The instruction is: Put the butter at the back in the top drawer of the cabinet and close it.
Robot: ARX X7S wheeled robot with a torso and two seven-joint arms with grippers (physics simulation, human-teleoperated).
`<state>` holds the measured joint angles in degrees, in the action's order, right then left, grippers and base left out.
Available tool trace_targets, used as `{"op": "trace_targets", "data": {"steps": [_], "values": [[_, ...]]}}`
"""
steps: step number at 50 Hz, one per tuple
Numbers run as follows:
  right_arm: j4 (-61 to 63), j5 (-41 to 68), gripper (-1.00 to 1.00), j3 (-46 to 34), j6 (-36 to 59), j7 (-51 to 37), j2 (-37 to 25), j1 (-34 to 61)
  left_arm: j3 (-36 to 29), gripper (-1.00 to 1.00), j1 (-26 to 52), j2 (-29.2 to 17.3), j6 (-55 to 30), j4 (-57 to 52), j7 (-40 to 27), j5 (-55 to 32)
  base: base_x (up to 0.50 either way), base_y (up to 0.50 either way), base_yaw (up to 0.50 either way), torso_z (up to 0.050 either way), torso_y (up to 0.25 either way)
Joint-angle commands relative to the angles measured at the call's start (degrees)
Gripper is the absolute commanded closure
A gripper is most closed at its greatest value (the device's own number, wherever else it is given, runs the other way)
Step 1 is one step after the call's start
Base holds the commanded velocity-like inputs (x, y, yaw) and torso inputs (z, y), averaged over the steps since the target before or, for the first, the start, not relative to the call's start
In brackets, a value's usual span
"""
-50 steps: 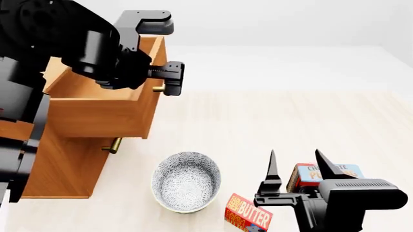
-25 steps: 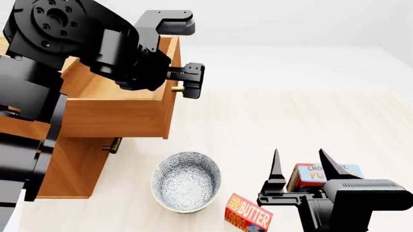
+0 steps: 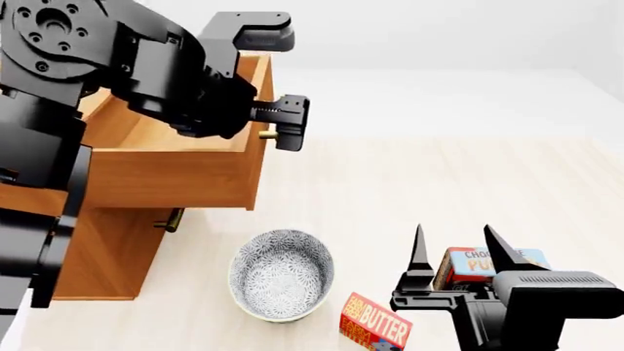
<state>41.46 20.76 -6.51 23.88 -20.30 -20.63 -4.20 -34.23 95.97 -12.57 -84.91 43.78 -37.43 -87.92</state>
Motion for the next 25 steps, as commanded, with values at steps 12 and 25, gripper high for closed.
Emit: {"op": "trace_targets", "data": {"steps": [12, 25], "values": [[-0.4, -0.2, -1.00, -0.9, -0.1, -0.3, -0.3, 0.2, 7.6, -1.00, -0.8, -6.3, 0.8, -14.9, -23.0, -29.1, 0.00, 0.00, 0.00, 0.000, 0.001], [2.8, 4.5, -1.00, -0.2, 9.4, -1.2, -2.5, 3.3, 7.3, -1.00, -6.7, -15.9, 7.3, -37.0, -36.1, -48.5, 0.00, 0.00, 0.00, 0.000, 0.000]]}}
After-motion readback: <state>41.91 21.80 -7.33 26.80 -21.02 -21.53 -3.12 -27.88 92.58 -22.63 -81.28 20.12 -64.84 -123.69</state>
